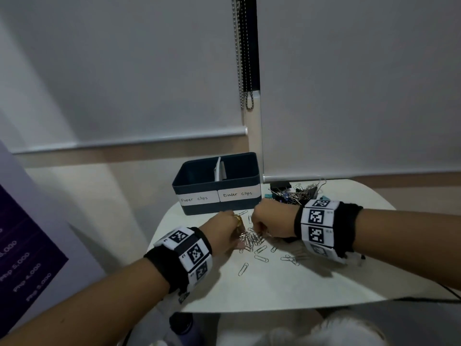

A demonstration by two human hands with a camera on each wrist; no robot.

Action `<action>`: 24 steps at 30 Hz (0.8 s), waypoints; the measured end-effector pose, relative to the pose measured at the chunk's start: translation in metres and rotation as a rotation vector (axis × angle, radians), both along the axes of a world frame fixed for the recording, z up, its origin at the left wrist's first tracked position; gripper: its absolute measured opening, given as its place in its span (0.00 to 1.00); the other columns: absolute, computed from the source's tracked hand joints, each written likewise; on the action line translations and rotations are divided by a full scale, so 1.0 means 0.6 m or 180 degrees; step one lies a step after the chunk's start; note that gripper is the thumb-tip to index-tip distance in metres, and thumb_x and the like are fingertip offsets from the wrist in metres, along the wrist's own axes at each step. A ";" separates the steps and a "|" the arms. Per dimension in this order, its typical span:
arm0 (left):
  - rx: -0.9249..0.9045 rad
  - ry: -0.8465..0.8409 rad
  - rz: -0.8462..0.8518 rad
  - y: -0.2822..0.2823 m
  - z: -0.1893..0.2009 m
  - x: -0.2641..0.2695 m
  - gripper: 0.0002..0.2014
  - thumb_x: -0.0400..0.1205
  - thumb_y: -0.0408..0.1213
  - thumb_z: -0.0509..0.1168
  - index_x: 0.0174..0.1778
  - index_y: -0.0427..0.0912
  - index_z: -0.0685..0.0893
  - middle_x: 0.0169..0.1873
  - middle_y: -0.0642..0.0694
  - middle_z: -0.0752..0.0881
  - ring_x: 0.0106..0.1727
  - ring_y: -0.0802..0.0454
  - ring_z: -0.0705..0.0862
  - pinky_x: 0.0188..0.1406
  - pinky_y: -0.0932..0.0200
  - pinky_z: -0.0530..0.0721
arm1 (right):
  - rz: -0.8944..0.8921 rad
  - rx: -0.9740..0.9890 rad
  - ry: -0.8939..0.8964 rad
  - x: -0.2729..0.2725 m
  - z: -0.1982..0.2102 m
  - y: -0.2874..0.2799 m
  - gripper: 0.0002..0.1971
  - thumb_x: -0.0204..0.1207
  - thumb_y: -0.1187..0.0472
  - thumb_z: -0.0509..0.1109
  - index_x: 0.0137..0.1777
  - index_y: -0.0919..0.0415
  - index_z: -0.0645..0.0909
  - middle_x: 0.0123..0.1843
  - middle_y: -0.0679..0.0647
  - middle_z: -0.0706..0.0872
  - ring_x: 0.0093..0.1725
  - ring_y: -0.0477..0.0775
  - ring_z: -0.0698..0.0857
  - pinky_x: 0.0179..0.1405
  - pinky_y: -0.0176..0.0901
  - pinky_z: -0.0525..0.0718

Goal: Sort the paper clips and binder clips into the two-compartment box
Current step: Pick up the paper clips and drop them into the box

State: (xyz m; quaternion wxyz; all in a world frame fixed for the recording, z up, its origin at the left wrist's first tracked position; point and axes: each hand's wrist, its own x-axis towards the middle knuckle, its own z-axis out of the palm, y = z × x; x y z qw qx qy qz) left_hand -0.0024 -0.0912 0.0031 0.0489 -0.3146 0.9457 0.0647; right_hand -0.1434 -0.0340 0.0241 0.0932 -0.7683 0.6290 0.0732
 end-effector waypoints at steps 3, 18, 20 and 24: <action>0.0093 0.0075 0.0180 -0.003 -0.001 0.000 0.14 0.77 0.38 0.71 0.56 0.37 0.83 0.57 0.42 0.85 0.59 0.48 0.83 0.59 0.62 0.78 | -0.0054 -0.0058 -0.0113 0.002 0.000 -0.003 0.13 0.74 0.74 0.66 0.55 0.66 0.88 0.57 0.59 0.89 0.58 0.56 0.86 0.62 0.42 0.82; 0.0463 0.1729 0.1039 -0.053 0.068 0.053 0.01 0.76 0.30 0.71 0.40 0.36 0.87 0.32 0.53 0.82 0.33 0.62 0.79 0.32 0.79 0.77 | -0.0638 -0.0870 -0.1800 0.015 0.108 -0.075 0.05 0.71 0.72 0.72 0.41 0.63 0.87 0.48 0.54 0.91 0.47 0.48 0.87 0.54 0.39 0.86; 0.0427 0.2009 0.1194 -0.065 0.081 0.070 0.07 0.75 0.31 0.72 0.33 0.44 0.83 0.30 0.55 0.82 0.31 0.62 0.80 0.28 0.79 0.80 | -0.0683 -0.1175 -0.2056 0.033 0.123 -0.115 0.03 0.71 0.71 0.73 0.42 0.64 0.87 0.49 0.56 0.91 0.49 0.51 0.89 0.49 0.38 0.87; 0.0576 0.2276 0.1559 -0.082 0.087 0.090 0.06 0.75 0.30 0.72 0.34 0.42 0.85 0.31 0.50 0.84 0.34 0.55 0.82 0.40 0.65 0.83 | -0.0736 -0.1089 -0.1675 0.065 0.111 -0.188 0.09 0.74 0.66 0.72 0.53 0.66 0.88 0.55 0.59 0.90 0.55 0.55 0.88 0.57 0.40 0.86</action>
